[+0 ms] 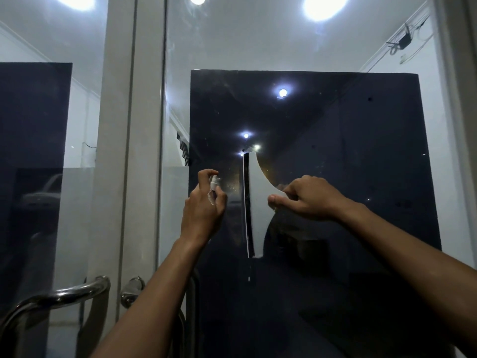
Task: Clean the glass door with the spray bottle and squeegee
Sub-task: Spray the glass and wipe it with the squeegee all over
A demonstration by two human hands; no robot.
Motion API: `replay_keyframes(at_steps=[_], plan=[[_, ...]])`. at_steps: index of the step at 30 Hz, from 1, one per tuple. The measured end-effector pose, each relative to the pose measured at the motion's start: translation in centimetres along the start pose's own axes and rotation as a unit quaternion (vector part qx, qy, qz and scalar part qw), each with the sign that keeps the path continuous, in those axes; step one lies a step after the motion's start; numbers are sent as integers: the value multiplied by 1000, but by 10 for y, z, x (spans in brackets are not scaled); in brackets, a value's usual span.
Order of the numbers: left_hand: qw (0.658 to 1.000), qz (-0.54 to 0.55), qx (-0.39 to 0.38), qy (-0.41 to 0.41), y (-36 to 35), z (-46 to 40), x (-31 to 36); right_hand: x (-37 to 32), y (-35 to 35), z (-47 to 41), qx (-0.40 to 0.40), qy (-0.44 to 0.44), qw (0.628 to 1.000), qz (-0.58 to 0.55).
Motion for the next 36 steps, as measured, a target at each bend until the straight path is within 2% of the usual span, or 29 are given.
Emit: replay_keyframes(at_steps=[7, 13, 19, 23, 26, 32, 36], plan=[[999, 1, 28, -26, 8, -9, 3, 5, -2, -4, 4, -4, 1000, -10], [999, -19, 34, -18, 12, -9, -9, 7, -10, -5, 3, -5, 1000, -3], [999, 14, 35, -30, 19, 7, -14, -15, -34, -3, -32, 19, 999, 5], [997, 19, 72, -20, 31, 6, -18, -30, -48, -5, -80, 27, 996, 6], [995, 19, 101, -12, 46, 3, -22, -35, -51, -5, -83, 23, 996, 9], [995, 17, 95, -36, 60, 21, -18, -48, -60, -10, -68, 36, 997, 14], [997, 33, 71, 7, 51, 43, -21, -74, -77, -24, -59, 60, 996, 28]])
Point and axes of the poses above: each hand's wrist, its own z-axis away from the middle knuckle, its own y-axis out of the back of the hand, x = y × z, the point moved 8 cm from there along -z, towards the middle knuckle, and after that the axes turned 9 degrees about -y, right-handed, at the moved point
